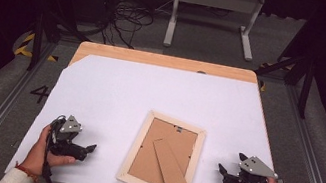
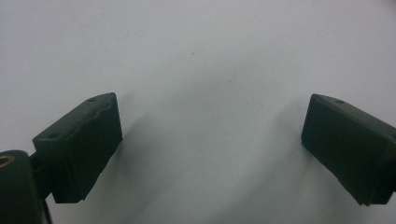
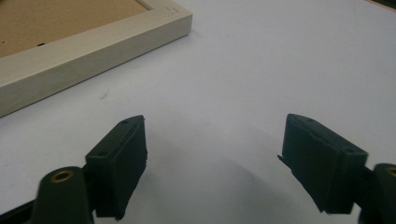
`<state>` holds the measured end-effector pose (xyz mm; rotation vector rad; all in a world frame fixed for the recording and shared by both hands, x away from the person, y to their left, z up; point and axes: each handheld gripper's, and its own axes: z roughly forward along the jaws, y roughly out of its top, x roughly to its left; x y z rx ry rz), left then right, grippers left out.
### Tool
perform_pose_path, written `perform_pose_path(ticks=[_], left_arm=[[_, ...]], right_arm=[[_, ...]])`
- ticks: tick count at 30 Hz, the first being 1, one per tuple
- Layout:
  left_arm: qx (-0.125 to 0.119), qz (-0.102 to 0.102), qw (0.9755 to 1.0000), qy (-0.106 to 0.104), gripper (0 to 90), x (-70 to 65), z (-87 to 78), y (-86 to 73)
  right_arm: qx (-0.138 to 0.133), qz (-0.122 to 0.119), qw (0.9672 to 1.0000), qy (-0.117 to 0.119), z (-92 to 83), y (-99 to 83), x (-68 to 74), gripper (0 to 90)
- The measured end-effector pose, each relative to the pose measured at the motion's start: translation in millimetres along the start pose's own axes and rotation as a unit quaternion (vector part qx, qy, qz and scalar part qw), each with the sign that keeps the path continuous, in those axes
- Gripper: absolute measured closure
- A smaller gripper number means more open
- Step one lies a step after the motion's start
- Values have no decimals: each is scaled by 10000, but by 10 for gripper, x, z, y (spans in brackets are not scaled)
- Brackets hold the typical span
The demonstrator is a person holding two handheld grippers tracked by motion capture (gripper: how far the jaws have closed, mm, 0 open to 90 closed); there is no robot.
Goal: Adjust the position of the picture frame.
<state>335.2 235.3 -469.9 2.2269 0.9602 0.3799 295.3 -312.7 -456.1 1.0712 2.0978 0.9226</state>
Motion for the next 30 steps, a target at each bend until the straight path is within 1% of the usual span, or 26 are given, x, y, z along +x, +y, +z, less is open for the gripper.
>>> perform_pose_path(ticks=[1,2,3,4,6,7,8,9,10,11,12,13,14,15,16,17,18,19,20,21,22,23,24,25,26,30], left_arm=[[-22,-15,10000,-43,98,-3,-7,-15],[-7,-34,9999,-101,111,-16,-16,-24],[-27,-59,9998,-174,96,-32,-24,-30],[-73,-114,9996,-240,101,-50,-34,-36],[-200,-55,9993,-324,127,-80,-55,-44],[-200,-55,9993,-324,134,-80,-55,-44],[-250,-21,9991,-339,134,-116,-71,-52],[-290,29,9987,-425,167,-157,-101,-74],[-321,31,9984,-454,181,-189,-116,-88],[-322,126,9983,-461,205,-223,-137,-92],[-356,166,9979,-514,245,-273,-153,-93],[-391,262,9974,-540,288,-315,-170,-86],[-411,355,9965,-639,327,-360,-176,-74],[-404,435,9956,-728,409,-410,-176,-65],[-403,564,9946,-773,495,-452,-167,-52],[-394,663,9932,-869,563,-501,-153,-38],[-394,663,9932,-869,630,-501,-153,-38],[-372,777,9915,-979,675,-562,-127,-15],[-372,777,9915,-979,715,-562,-127,-15],[-352,828,9905,-1037,715,-587,-115,-6],[-309,873,9897,-1095,744,-614,-96,5],[-289,943,9889,-1107,772,-629,-83,16],[-259,944,9887,-1137,801,-642,-77,20],[-229,993,9878,-1181,811,-655,-59,33],[-202,1014,9876,-1180,817,-666,-49,40],[-153,1096,9854,-1293,828,-747,2,78]], right_arm=[[11,2,10000,29,-1,3,9,253],[-6,-7,10000,76,-5,8,17,276],[4,-18,10000,95,-7,14,25,301],[9,-20,9999,133,-8,20,32,330],[8,-23,9998,221,-9,35,46,391],[8,-23,9998,221,-9,35,46,391],[29,-47,9997,250,-3,56,57,423],[22,-50,9992,397,24,115,77,514],[26,-60,9990,448,40,137,87,546],[33,-51,9984,555,68,164,108,583],[67,-95,9979,633,98,188,134,609],[124,-157,9976,663,128,208,167,636],[178,-198,9973,691,160,225,198,646],[227,-206,9968,734,187,238,227,668],[259,-213,9964,775,211,250,252,704],[291,-211,9958,848,230,263,273,721],[291,-211,9958,848,230,263,273,721],[347,-214,9949,921,272,295,315,753],[347,-214,9949,921,272,295,315,753],[375,-226,9947,926,291,310,331,769],[393,-226,9944,957,308,325,344,785],[415,-208,9942,974,328,342,356,793],[426,-195,9941,983,342,354,365,804],[436,-201,9938,1001,353,362,370,812],[456,-189,9937,1005,367,375,385,821],[483,-140,9939,983,389,398,403,843]])
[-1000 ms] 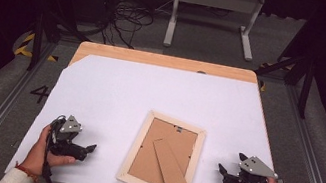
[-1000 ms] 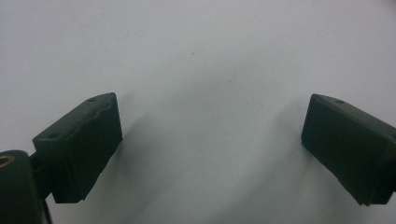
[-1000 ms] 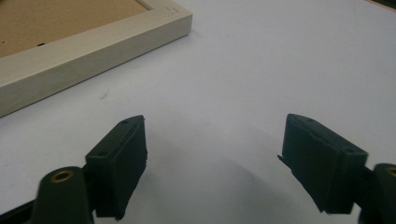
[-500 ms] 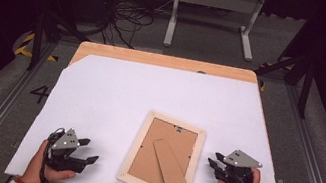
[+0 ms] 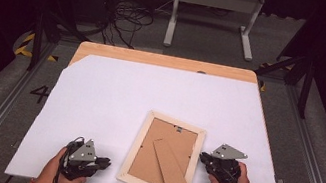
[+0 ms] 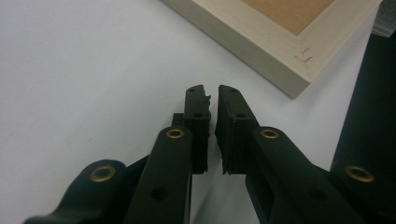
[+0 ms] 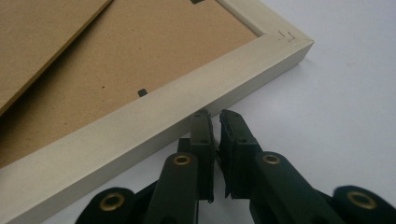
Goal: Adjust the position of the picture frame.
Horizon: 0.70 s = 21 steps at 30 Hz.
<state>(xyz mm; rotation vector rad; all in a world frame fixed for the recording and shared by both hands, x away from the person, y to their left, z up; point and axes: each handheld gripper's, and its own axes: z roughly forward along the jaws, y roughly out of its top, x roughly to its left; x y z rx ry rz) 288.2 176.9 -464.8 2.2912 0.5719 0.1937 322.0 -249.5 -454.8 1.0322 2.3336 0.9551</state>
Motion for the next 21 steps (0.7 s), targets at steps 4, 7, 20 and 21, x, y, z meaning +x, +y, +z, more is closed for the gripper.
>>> perform_pose_path(ticks=[4,7,20,21], left_arm=[[-6,51,9999,-109,830,-40,70,55],[-32,24,9999,-165,849,-37,85,61],[-54,17,9991,-416,848,-35,132,94],[-42,24,9991,-409,841,-41,140,106]], right_arm=[[-1,147,9999,37,26,16,-29,869],[29,166,9999,-30,52,44,-41,869],[13,323,9995,7,164,134,-131,897],[23,328,9995,-8,174,145,-129,900]])
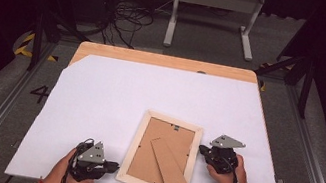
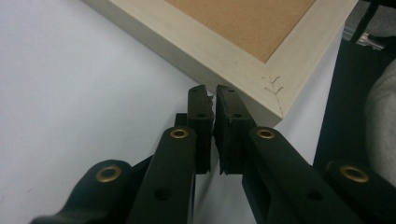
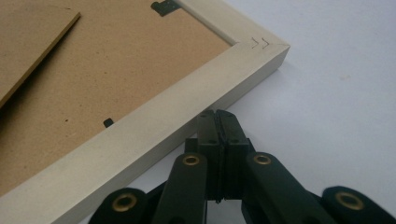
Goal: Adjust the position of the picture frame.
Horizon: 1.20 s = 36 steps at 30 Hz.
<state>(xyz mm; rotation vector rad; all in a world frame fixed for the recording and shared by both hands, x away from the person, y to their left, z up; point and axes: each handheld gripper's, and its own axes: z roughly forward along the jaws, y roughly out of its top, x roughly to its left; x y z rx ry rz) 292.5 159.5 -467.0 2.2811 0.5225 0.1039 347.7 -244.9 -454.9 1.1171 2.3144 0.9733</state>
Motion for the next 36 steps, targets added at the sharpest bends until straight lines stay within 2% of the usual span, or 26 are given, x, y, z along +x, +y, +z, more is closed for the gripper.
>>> perform_pose_path(ticks=[3,16,20,24,26,29,31,32,34,36], left_arm=[[33,45,10000,28,848,-5,8,15],[55,-12,10000,11,851,-5,9,15],[48,29,9999,96,850,-24,8,12],[54,64,9999,70,848,-19,7,16],[55,93,9999,29,817,-36,-16,5],[102,141,9998,-5,818,-126,-97,-54],[8,80,9999,-128,818,-227,-180,-110],[8,80,9999,-128,818,-227,-180,-110],[4,216,9995,-231,819,-341,-209,-122],[35,259,9992,-312,816,-428,-183,-120]], right_arm=[[-4,-25,10000,-8,28,25,7,900],[11,-106,9999,-25,223,210,64,900],[1,-164,9999,-26,229,213,67,900],[-28,-235,9997,-24,211,188,76,886],[-15,-264,9996,16,183,169,87,876],[17,-370,9993,70,126,126,137,879],[15,-405,9991,140,96,98,153,878],[13,-400,9991,155,82,84,162,878],[17,-412,9990,174,69,73,169,878],[31,-452,9988,199,50,60,192,885]])
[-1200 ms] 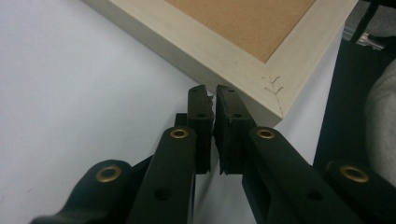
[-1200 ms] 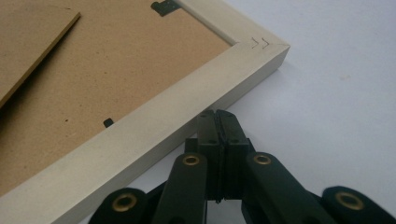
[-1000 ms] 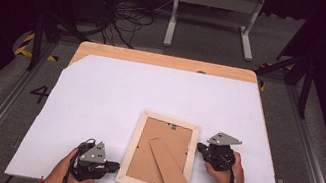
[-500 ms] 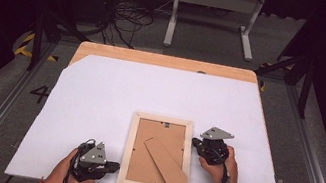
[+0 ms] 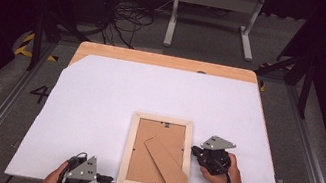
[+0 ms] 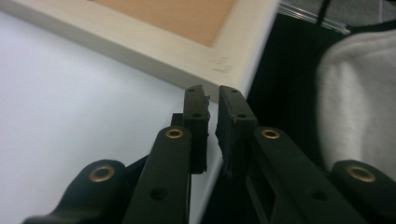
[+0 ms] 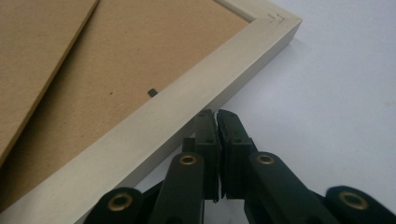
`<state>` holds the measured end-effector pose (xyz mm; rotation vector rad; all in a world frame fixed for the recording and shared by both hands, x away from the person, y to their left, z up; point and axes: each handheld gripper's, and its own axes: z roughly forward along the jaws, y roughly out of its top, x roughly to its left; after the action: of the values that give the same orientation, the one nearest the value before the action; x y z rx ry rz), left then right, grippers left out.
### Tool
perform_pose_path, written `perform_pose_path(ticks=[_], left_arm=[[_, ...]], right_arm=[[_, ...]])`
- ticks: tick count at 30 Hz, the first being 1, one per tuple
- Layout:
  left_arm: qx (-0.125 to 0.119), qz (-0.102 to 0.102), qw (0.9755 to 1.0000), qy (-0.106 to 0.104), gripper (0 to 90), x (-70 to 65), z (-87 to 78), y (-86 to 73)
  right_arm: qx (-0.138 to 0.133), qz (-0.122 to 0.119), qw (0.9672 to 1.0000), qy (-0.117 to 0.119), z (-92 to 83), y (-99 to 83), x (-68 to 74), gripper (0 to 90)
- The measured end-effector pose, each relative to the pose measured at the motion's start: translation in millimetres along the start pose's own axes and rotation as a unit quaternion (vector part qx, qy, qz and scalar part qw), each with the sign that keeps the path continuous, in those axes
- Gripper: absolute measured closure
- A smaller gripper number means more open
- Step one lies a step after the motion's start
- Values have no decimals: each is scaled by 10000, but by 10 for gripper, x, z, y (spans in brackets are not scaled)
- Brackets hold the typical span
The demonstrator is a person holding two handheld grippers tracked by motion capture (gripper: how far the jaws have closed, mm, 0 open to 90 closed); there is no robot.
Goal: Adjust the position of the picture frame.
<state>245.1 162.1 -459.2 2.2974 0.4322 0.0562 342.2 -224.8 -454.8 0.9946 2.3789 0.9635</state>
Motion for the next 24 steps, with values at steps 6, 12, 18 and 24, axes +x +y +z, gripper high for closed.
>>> perform_pose_path(ticks=[6,12,18,24], left_arm=[[57,-145,9998,104,751,-43,49,28],[130,-384,9983,428,619,-43,112,38],[187,-314,9976,586,583,-54,126,59],[177,-302,9972,665,625,0,103,48]], right_arm=[[11,-15,10000,55,-36,-30,34,885],[-6,-13,10000,67,-35,-37,30,885],[-9,-23,10000,80,-38,-38,30,885],[27,-112,9999,87,-43,-31,41,885]])
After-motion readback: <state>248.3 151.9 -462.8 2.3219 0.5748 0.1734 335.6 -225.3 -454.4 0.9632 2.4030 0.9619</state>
